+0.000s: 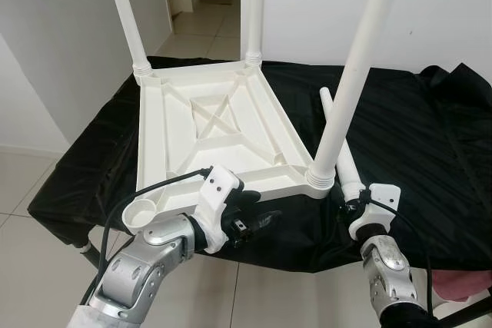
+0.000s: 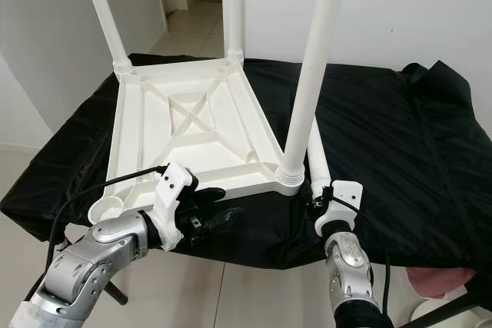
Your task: Building children table
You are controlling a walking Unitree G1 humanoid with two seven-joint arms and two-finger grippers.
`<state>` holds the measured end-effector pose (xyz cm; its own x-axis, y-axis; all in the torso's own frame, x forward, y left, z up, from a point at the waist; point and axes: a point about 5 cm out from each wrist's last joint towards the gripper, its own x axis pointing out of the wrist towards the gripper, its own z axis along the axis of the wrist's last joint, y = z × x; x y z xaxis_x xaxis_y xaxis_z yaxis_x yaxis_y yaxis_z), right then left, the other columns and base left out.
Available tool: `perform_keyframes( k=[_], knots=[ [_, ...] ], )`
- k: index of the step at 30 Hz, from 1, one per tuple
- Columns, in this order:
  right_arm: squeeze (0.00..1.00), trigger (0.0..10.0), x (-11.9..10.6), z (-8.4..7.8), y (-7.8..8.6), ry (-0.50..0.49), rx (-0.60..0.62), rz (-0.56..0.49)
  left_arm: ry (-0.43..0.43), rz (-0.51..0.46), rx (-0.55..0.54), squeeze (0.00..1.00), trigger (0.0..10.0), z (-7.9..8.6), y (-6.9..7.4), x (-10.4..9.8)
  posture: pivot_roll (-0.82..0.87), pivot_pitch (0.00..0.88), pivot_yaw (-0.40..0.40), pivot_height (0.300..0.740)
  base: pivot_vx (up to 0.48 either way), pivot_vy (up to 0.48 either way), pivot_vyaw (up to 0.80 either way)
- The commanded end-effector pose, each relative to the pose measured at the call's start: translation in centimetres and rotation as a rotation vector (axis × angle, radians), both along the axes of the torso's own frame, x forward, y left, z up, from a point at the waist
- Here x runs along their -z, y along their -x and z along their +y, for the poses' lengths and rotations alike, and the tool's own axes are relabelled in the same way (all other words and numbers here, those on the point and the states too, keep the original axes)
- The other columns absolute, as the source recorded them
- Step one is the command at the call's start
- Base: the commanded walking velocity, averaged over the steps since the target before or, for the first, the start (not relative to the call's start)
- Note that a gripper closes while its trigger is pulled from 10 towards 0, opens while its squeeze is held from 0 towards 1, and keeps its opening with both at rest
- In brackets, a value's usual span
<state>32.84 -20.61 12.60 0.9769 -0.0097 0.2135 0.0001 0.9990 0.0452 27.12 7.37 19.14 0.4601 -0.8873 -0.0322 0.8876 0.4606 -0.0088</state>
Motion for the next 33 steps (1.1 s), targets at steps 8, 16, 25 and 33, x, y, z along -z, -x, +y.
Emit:
perform_keyframes(
  k=[8, 16, 25, 33],
  knots=[
    [0.0, 10.0, -2.1, 1.0, 1.4, 0.019, -0.022, -0.136, 0.011, -0.049, -0.029, 0.0, 10.0, 0.7, -0.6, -1.0, -0.02, 0.183, 0.046, 0.74, 0.0, 0.0, 0.0],
    [0.0, 10.0, -6.4, 1.6, 2.2, 0.041, -0.053, -0.325, 0.009, -0.08, 0.03, 0.0, 10.0, 1.8, -1.3, -2.2, -0.03, 0.171, 0.054, 0.74, 0.0, 0.0, 0.0],
    [0.0, 10.0, -12.4, 3.1, 2.1, 0.076, -0.09, -0.529, 0.071, -0.109, 0.045, 0.0, 10.0, 2.7, -2.8, -4.9, -0.03, 0.169, 0.078, 0.74, 0.0, 0.0, 0.0],
    [0.0, 10.0, -20.6, 5.3, 2.6, 0.107, -0.185, -0.801, 0.108, -0.187, 0.045, 0.0, 10.0, 3.9, -3.8, -8.5, 0.0, 0.148, 0.095, 0.74, 0.0, 0.0, 0.0]
  ],
)
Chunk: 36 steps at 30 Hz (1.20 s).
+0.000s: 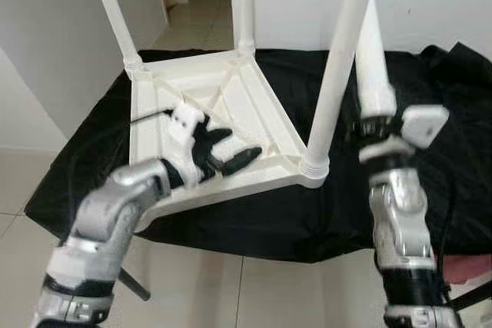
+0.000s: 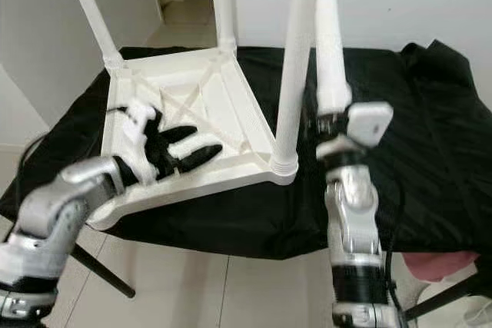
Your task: Building children table
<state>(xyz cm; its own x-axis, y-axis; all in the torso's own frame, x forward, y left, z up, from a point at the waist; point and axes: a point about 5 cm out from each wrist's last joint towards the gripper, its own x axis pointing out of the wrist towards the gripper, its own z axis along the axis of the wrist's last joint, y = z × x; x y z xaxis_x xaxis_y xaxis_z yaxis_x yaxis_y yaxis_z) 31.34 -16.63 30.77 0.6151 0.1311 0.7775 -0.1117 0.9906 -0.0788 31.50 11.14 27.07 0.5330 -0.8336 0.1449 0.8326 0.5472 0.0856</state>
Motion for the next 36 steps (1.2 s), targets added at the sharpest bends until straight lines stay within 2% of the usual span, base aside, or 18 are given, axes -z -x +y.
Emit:
perform_keyframes(
  k=[1, 3, 7, 11, 15, 21, 26, 27, 29, 31, 32, 34, 35, 36],
  knots=[
    [0.0, 10.0, -2.4, 1.3, 1.1, 0.04, -0.058, -0.116, -0.011, -0.023, 0.139, 0.0, 10.0, 0.1, 0.6, -0.5, 0.0, 0.148, 0.095, 0.74, 0.0, 0.0, 0.0],
    [0.0, 10.0, -4.5, 1.8, 1.6, 0.067, -0.067, -0.193, -0.002, -0.058, 0.138, 0.0, 10.0, 0.5, 0.5, -1.6, 0.0, 0.146, 0.095, 0.74, 0.0, 0.0, 0.0],
    [0.0, 10.0, -7.8, 2.5, 3.3, 0.072, -0.081, -0.333, 0.05, -0.058, 0.135, 0.0, 10.0, 1.1, -0.1, -2.6, -0.01, 0.124, 0.101, 0.74, 0.0, 0.0, 0.0],
    [0.0, 10.0, -8.8, 2.8, 4.1, 0.091, -0.08, -0.385, 0.051, -0.058, 0.135, 0.0, 10.0, 1.2, -0.4, -2.7, -0.01, 0.118, 0.106, 0.74, 0.0, 0.0, 0.0],
    [0.0, 10.0, -10.6, 3.5, 5.7, 0.112, -0.113, -0.48, 0.072, -0.065, 0.148, 0.0, 10.0, 1.2, -0.7, -3.3, -0.02, 0.108, 0.113, 0.74, 0.0, 0.0, 0.0],
    [0.0, 10.0, -11.4, 4.3, 6.7, 0.148, -0.175, -0.525, 0.088, -0.071, 0.153, 0.0, 10.0, 1.3, -0.9, -3.8, -0.03, 0.104, 0.121, 0.74, 0.0, 0.0, 0.0],
    [0.0, 10.0, -11.2, 5.2, 7.1, 0.186, -0.244, -0.509, 0.094, -0.072, 0.154, 0.0, 10.0, 1.4, -1.1, -3.9, -0.03, 0.105, 0.125, 0.74, 0.0, 0.0, 0.0],
    [0.0, 10.0, -9.0, 6.1, 6.5, 0.223, -0.341, -0.403, 0.098, -0.07, 0.154, 0.0, 10.0, 1.5, -1.1, -3.9, -0.03, 0.105, 0.125, 0.74, 0.0, 0.0, 0.0],
    [0.0, 10.0, -9.0, 6.1, 6.5, 0.223, -0.341, -0.403, 0.098, -0.07, 0.154, 0.0, 10.0, 1.5, -1.1, -3.9, -0.03, 0.105, 0.125, 0.74, 0.0, 0.0, 0.0],
    [0.0, 10.0, -7.0, 6.4, 5.8, 0.232, -0.394, -0.311, 0.1, -0.069, 0.152, 0.0, 10.0, 1.5, -1.1, -4.0, -0.03, 0.107, 0.119, 0.74, 0.0, 0.0, 0.0],
    [0.0, 10.0, -7.0, 6.4, 5.8, 0.232, -0.394, -0.311, 0.1, -0.069, 0.152, 0.0, 10.0, 1.5, -1.1, -4.0, -0.03, 0.107, 0.119, 0.74, 0.0, 0.0, 0.0],
    [0.0, 10.0, -4.9, 6.4, 4.5, 0.229, -0.45, -0.194, 0.101, -0.074, 0.147, 0.0, 10.0, 1.7, -1.1, -4.0, -0.03, 0.11, 0.112, 0.74, 0.0, 0.0, 0.0],
    [0.0, 10.0, -4.9, 6.4, 4.5, 0.229, -0.45, -0.194, 0.101, -0.074, 0.147, 0.0, 10.0, 1.7, -1.1, -4.0, -0.03, 0.11, 0.112, 0.74, 0.0, 0.0, 0.0],
    [0.0, 10.0, -4.3, 6.5, 3.9, 0.226, -0.473, -0.149, 0.101, -0.077, 0.144, 0.0, 10.0, 1.7, -1.1, -4.0, -0.03, 0.11, 0.112, 0.74, 0.0, 0.0, 0.0]
  ],
)
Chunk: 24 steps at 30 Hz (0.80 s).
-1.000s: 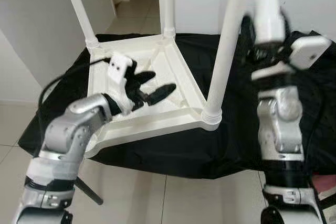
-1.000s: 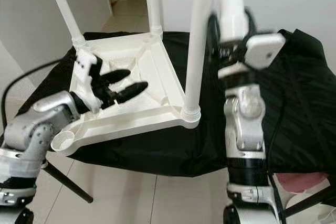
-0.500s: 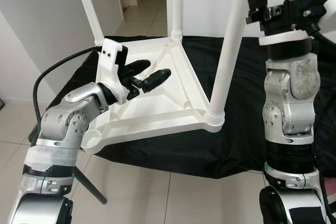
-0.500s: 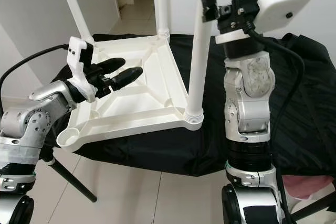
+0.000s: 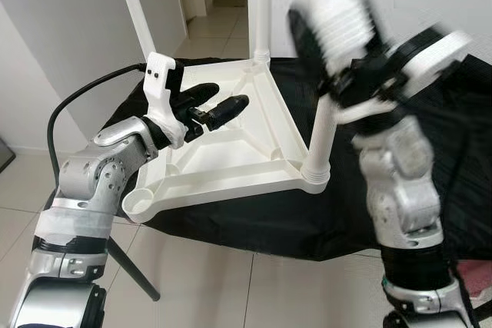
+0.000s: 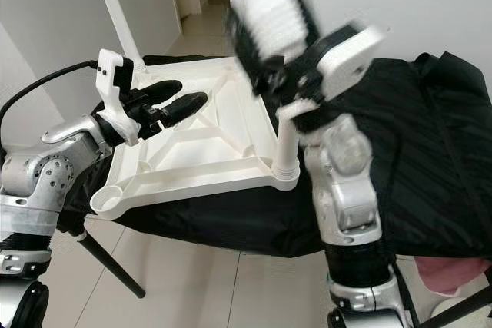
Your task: Building children table
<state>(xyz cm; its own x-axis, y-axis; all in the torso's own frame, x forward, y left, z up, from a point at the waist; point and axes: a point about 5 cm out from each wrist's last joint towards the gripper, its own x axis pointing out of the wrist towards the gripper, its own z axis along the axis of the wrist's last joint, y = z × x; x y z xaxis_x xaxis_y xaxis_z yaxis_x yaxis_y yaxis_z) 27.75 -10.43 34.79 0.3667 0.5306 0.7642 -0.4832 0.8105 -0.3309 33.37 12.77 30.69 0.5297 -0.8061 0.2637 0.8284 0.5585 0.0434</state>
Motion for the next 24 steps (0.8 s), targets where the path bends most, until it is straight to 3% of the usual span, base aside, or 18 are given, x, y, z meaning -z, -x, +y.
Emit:
perform_keyframes(
  k=[1, 2, 6, 12, 18, 24],
  knots=[
    [0.0, 10.0, -0.3, 0.3, 0.3, -0.006, -0.042, -0.014, -0.025, -0.054, 0.144, 0.0, 10.0, 0.1, 0.8, -0.4, -0.03, 0.11, 0.112, 0.74, 0.0, 0.0, 0.0],
    [0.0, 10.0, -0.3, 0.3, 0.3, -0.006, -0.042, -0.014, -0.025, -0.054, 0.144, 0.0, 10.0, 0.1, 0.8, -0.4, -0.03, 0.11, 0.112, 0.74, 0.0, 0.0, 0.0],
    [0.0, 10.0, 3.2, -0.8, -2.0, -0.054, -0.055, 0.19, -0.024, -0.058, 0.13, 0.0, 10.0, 0.3, 0.9, -0.3, -0.03, 0.109, 0.095, 0.74, 0.0, 0.0, 0.0],
    [0.0, 10.0, 6.3, -2.2, -2.9, -0.088, -0.032, 0.333, -0.017, -0.055, 0.117, 0.0, 10.0, 0.5, 0.9, -0.1, -0.03, 0.111, 0.09, 0.74, 0.0, 0.0, 0.0],
    [0.0, 10.0, 7.6, -3.5, -3.7, -0.113, 0.004, 0.391, -0.019, -0.052, 0.113, 0.0, 10.0, 0.5, 0.9, 0.0, -0.02, 0.115, 0.087, 0.74, 0.0, 0.0, 0.0],
    [0.0, 10.0, 8.1, -7.5, -4.6, -0.118, 0.161, 0.393, -0.02, -0.033, 0.114, 0.0, 10.0, 0.5, 1.0, 0.5, -0.02, 0.118, 0.089, 0.74, 0.0, 0.0, 0.0]
  ],
)
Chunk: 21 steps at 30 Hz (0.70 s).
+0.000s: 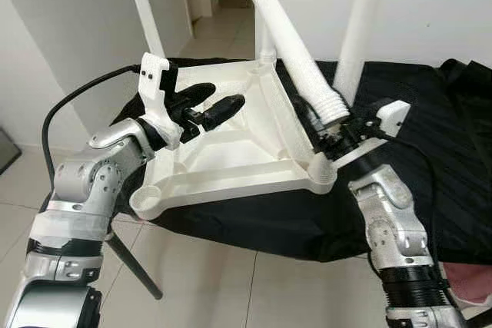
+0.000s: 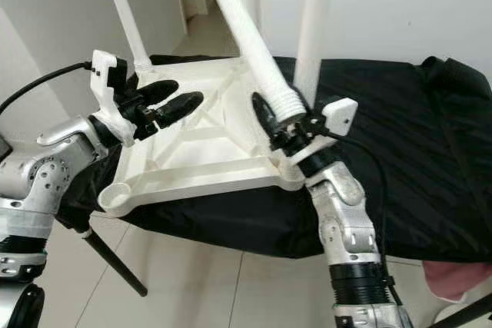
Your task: Building children table
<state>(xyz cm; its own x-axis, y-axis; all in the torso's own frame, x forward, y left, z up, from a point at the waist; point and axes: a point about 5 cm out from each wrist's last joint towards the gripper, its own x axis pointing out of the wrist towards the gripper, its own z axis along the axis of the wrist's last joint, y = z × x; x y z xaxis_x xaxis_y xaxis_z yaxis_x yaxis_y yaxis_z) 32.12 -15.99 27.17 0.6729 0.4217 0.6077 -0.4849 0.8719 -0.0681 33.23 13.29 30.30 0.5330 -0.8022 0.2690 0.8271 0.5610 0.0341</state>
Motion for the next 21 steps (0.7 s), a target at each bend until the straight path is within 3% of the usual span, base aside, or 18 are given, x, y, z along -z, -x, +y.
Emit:
perform_keyframes(
  k=[1, 8, 9, 11, 13, 14, 16, 18, 21],
  knots=[
    [0.0, 10.0, 0.4, -2.6, -0.3, -0.006, 0.094, 0.014, -0.031, -0.036, 0.118, 0.0, 10.0, -0.2, 0.9, 0.3, -0.02, 0.118, 0.089, 0.74, 0.0, 0.0, 0.0],
    [0.0, 10.0, -0.2, -5.2, -0.6, 0.04, 0.184, -0.005, -0.029, -0.018, 0.14, 0.0, 10.0, -0.9, 1.0, 0.9, -0.03, 0.117, 0.091, 0.74, 0.0, 0.0, 0.0],
    [0.0, 10.0, -0.7, -6.3, -0.8, 0.047, 0.223, -0.015, -0.018, -0.004, 0.154, 0.0, 10.0, -1.3, 1.1, 1.1, -0.03, 0.118, 0.09, 0.74, 0.0, 0.0, 0.0],
    [0.0, 10.0, -0.8, -6.5, -0.9, 0.047, 0.235, -0.022, -0.015, -0.001, 0.157, 0.0, 10.0, -1.5, 1.2, 1.2, -0.03, 0.118, 0.09, 0.74, 0.0, 0.0, 0.0],
    [0.0, 10.0, -1.0, -6.4, -0.9, 0.038, 0.232, -0.029, -0.01, 0.006, 0.16, 0.0, 10.0, -1.6, 1.2, 1.4, -0.03, 0.117, 0.089, 0.74, 0.0, 0.0, 0.0],
    [0.0, 10.0, -1.0, -4.8, -0.5, 0.056, 0.218, -0.065, -0.013, 0.024, 0.176, 0.0, 10.0, -1.9, 1.4, 1.9, -0.02, 0.116, 0.086, 0.74, 0.0, 0.0, 0.0],
    [0.0, 10.0, -1.0, -4.8, -0.5, 0.056, 0.218, -0.065, -0.013, 0.024, 0.176, 0.0, 10.0, -1.9, 1.4, 1.9, -0.02, 0.116, 0.086, 0.74, 0.0, 0.0, 0.0],
    [0.0, 10.0, -0.8, -2.9, 0.2, 0.054, 0.222, -0.097, -0.045, 0.038, 0.193, 0.0, 10.0, -2.3, 1.6, 2.8, 0.01, 0.112, 0.06, 0.74, 0.0, 0.0, 0.0],
    [0.0, 10.0, -0.4, -1.8, 0.7, 0.062, 0.216, -0.103, -0.05, 0.064, 0.21, 0.0, 10.0, -2.5, 1.6, 3.3, 0.01, 0.112, 0.06, 0.74, 0.0, 0.0, 0.0]
  ],
)
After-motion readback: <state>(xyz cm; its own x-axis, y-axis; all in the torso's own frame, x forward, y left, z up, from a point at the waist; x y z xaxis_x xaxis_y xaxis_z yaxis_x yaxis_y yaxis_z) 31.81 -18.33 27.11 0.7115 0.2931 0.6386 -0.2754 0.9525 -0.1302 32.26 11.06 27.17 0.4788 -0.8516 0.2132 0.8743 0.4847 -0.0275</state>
